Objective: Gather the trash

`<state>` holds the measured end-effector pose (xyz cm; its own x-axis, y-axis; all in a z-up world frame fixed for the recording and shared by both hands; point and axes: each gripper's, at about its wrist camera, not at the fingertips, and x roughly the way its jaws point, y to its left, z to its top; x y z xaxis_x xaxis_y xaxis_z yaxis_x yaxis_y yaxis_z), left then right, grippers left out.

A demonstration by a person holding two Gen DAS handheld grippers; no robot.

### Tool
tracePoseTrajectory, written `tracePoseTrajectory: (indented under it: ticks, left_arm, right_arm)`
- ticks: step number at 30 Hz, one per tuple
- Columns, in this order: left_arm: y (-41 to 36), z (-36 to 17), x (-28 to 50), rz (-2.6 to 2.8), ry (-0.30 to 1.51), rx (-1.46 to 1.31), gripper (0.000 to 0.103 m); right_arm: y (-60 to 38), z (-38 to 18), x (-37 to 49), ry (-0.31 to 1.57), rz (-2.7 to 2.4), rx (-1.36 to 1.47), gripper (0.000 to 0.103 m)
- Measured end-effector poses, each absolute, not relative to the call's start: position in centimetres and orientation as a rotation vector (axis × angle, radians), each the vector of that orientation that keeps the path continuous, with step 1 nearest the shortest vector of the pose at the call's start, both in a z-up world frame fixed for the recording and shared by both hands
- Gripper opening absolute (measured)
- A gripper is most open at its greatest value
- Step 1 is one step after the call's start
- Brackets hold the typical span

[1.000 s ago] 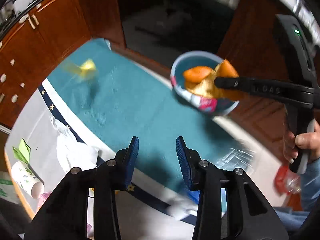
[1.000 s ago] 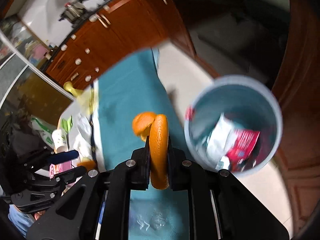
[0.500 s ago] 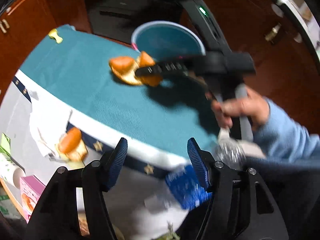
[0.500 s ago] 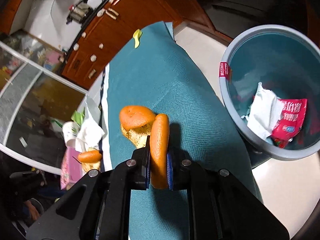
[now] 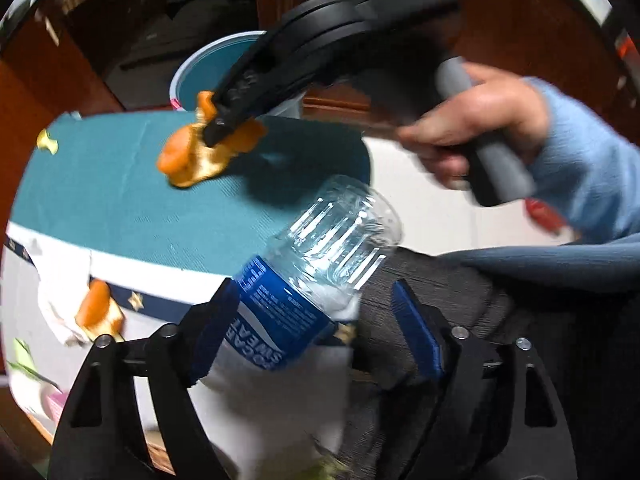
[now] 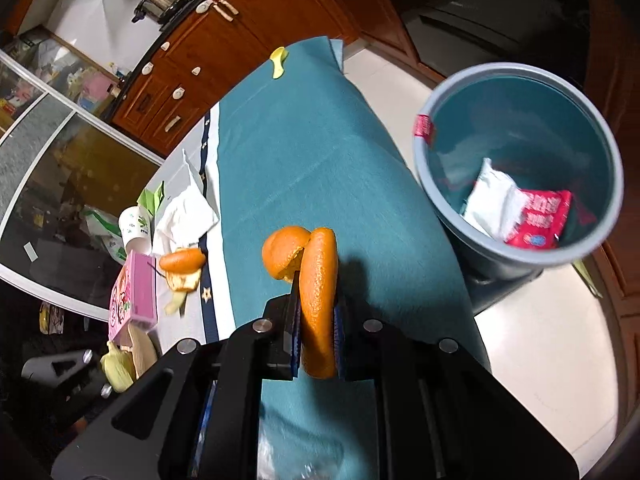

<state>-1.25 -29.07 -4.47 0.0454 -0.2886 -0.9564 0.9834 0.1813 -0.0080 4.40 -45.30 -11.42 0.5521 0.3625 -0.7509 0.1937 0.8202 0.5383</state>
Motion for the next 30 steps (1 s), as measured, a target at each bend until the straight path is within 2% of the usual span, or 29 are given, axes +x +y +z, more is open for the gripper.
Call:
tracePoseTrajectory:
  ticks: [3, 6, 9, 10, 11, 14, 23, 30]
  left_arm:
    - [-29.7, -5.7, -1.1, -1.200, 1.046, 0.932, 0.085]
    - [-30.8, -7.4, -1.8, -1.182, 0.990, 1.063, 0.095]
    - [-31.5, -9.1, -1.8, -1.136, 0.957, 1.148, 0.096]
    - [-31.8, -9.5, -1.1, -1.115, 0.980, 1.125, 0.092]
    - [-31.8, -9.6, -0.4, -1.104, 1.003, 1.087, 0.077]
    - [-31.3, -8.9, 2.5, -1.084, 1.116, 0.878, 0.076]
    - [-31.1, -5.1, 7.8, -0.969, 1.141, 0.689, 0.076]
    - [-38.8, -4.2, 11.1, -0.979, 1.149, 0.621, 0.076]
  right_arm:
    - [-45.9, -11.8, 3.5, 1.010, 0.091, 0.635, 0.012]
    - [-46.3, -12.2, 3.3, 1.020, 0.090, 0.641, 0.012]
    - [-46.6, -12.5, 3.3, 1.024, 0.095, 0.651, 0.012]
    - [-46.6, -12.5, 3.4, 1.024, 0.096, 0.652, 0.012]
    - [-46.8, -12.5, 3.5, 1.023, 0.099, 0.655, 0.012]
    - [-47.2, -12.4, 3.6, 1.021, 0.098, 0.663, 0.012]
    - [-51.4, -9.3, 4.1, 0.931, 0.049, 0.688, 0.012]
    - [-58.8, -8.0, 3.4, 0.885, -0.139, 0.707, 0.012]
